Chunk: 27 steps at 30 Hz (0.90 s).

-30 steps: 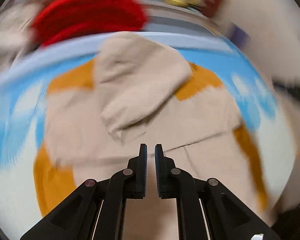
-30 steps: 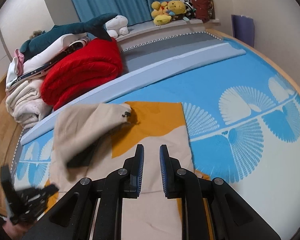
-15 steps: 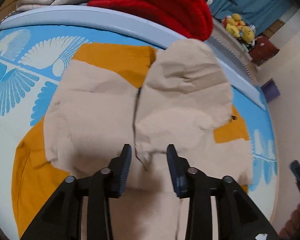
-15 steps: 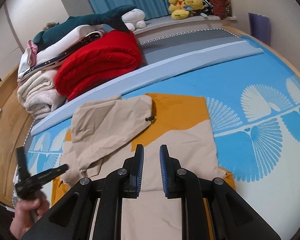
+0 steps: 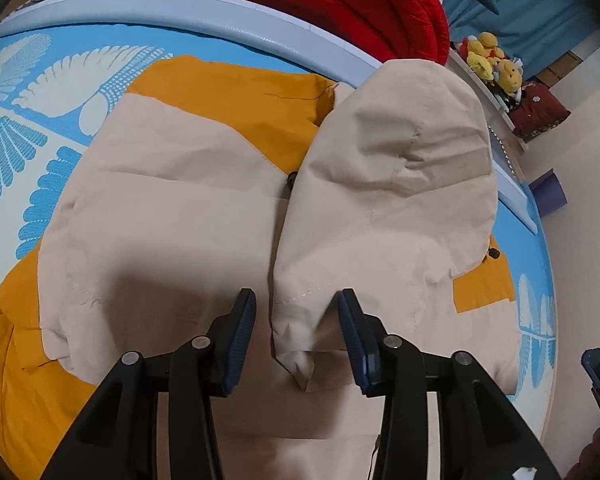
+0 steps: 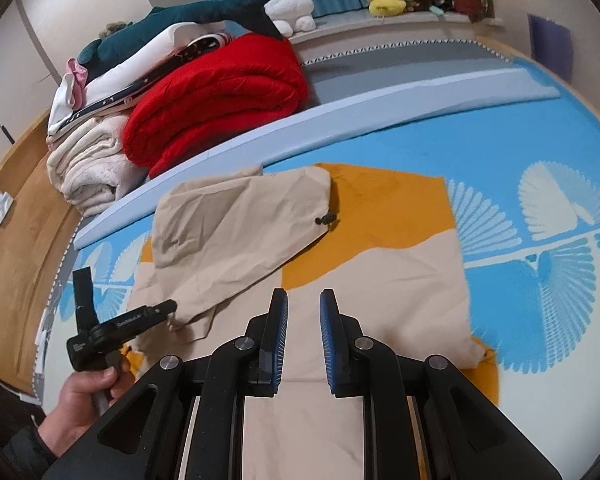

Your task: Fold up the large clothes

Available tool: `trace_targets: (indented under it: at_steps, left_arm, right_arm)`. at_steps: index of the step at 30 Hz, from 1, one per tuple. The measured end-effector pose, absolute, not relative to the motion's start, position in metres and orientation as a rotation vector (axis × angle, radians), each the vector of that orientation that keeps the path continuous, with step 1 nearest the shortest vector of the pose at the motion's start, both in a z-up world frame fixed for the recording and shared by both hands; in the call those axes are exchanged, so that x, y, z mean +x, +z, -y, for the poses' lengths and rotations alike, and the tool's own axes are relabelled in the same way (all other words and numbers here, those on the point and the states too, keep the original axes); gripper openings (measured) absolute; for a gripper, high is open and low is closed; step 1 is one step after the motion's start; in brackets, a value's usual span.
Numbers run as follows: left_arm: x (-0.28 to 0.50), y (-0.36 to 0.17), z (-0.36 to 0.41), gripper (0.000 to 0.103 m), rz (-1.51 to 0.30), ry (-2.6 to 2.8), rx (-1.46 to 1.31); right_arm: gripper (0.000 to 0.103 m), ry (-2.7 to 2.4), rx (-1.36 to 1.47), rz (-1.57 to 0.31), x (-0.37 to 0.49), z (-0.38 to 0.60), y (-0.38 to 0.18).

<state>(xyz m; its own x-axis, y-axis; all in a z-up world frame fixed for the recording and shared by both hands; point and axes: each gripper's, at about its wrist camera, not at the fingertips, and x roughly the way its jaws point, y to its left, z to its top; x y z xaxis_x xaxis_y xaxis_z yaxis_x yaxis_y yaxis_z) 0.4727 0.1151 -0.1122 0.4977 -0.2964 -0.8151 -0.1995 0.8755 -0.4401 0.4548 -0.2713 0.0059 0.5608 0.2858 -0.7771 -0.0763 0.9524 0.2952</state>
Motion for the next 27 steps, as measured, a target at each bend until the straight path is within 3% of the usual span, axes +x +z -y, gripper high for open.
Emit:
trace_targets:
  at_steps: [2, 3, 10, 13, 17, 19, 22, 27]
  left_arm:
    - [0.475, -0.105, -0.111, 0.008, -1.044, -0.076, -0.497]
    - [0.472, -0.095, -0.11, 0.005, -1.006, -0.064, -0.465]
    - [0.429, 0.014, -0.036, 0.002, -0.663, -0.275, -0.115]
    - [0.415, 0.004, 0.01, 0.002, -0.767, -0.509, -0.047]
    - [0.407, -0.055, 0.06, 0.004, -1.026, -0.586, 0.154]
    - [0.416, -0.076, 0.057, 0.004, -1.151, -0.547, 0.124]
    - [0.425, -0.067, 0.035, 0.004, -1.146, -0.514, -0.005]
    - [0.431, -0.047, 0.011, 0.022, -1.107, -0.477, -0.154]
  right_arm:
    - [0.018, 0.221, 0.239, -0.961, 0.456, 0.268, 0.003]
    - [0.018, 0.223, 0.237, -0.962, 0.456, 0.266, 0.003]
    - [0.018, 0.233, 0.268, -0.962, 0.457, 0.266, 0.001]
    - [0.019, 0.226, 0.272, -0.958, 0.457, 0.267, 0.0]
    - [0.031, 0.229, 0.288, -0.961, 0.457, 0.267, -0.003]
    - [0.035, 0.234, 0.291, -0.964, 0.457, 0.266, -0.005]
    - [0.039, 0.246, 0.319, -0.976, 0.459, 0.266, -0.008]
    - [0.045, 0.288, 0.372, -1.014, 0.465, 0.26, -0.02]
